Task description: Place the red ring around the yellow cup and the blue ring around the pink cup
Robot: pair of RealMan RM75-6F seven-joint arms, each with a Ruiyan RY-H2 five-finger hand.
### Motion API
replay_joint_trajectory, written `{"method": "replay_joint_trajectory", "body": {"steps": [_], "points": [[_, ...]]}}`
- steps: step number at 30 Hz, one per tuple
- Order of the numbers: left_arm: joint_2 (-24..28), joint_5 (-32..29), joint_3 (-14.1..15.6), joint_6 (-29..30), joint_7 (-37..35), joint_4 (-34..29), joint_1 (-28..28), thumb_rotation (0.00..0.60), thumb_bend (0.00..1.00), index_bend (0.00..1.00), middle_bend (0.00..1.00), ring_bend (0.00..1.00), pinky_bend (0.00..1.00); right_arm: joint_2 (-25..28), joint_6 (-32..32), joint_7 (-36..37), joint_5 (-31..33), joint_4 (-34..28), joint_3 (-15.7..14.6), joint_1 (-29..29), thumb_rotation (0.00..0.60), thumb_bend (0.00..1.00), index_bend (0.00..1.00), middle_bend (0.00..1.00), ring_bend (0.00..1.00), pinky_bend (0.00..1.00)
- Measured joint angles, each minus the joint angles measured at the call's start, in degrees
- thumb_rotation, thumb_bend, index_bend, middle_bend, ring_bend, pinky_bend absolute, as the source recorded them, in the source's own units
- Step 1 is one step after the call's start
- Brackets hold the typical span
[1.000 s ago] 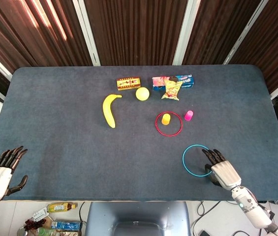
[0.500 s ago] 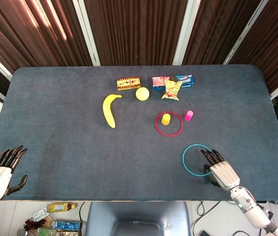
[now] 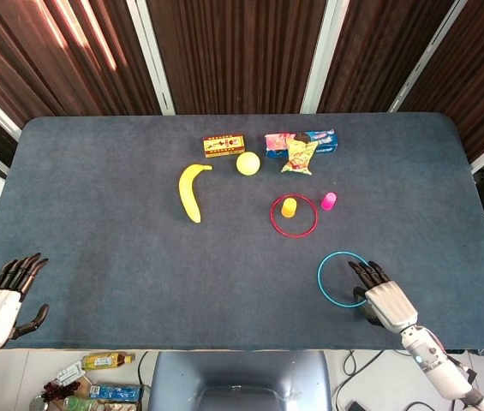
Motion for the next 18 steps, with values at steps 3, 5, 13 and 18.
{"method": "replay_joint_trajectory", "body": {"steps": [3,5,13,18], "points": [[0.0,0.0,0.0,0.0,0.1,0.0,0.0,0.6,0.42,0.02,0.0,0.0,0.06,-0.2,0.0,0.1,-0.1,0.1,0.0,0.0,0.6,0.48,0.68,0.03,0.0,0.0],[0.0,0.0,0.0,0.0,0.1,-0.1,0.0,0.6,0.42,0.02,0.0,0.0,0.06,-0.3,0.0,0.1,-0.2,0.3,-0.1,-0.1,0.6,0.48,0.69,0.03,0.0,0.0],[0.0,0.0,0.0,0.0,0.1,0.0,0.0,0.6,0.42,0.03,0.0,0.0,0.06,-0.4,0.5,0.2,-0.3,0.4,0.1,-0.3,0.6,0.48,0.73,0.05,0.0,0.0],[0.0,0.1,0.0,0.1,0.0,0.0,0.0,0.6,0.42,0.03,0.0,0.0,0.06,-0.5,1.3,0.3,-0.6,0.4,0.1,-0.4,0.6,0.48,0.76,0.07,0.0,0.0]]}}
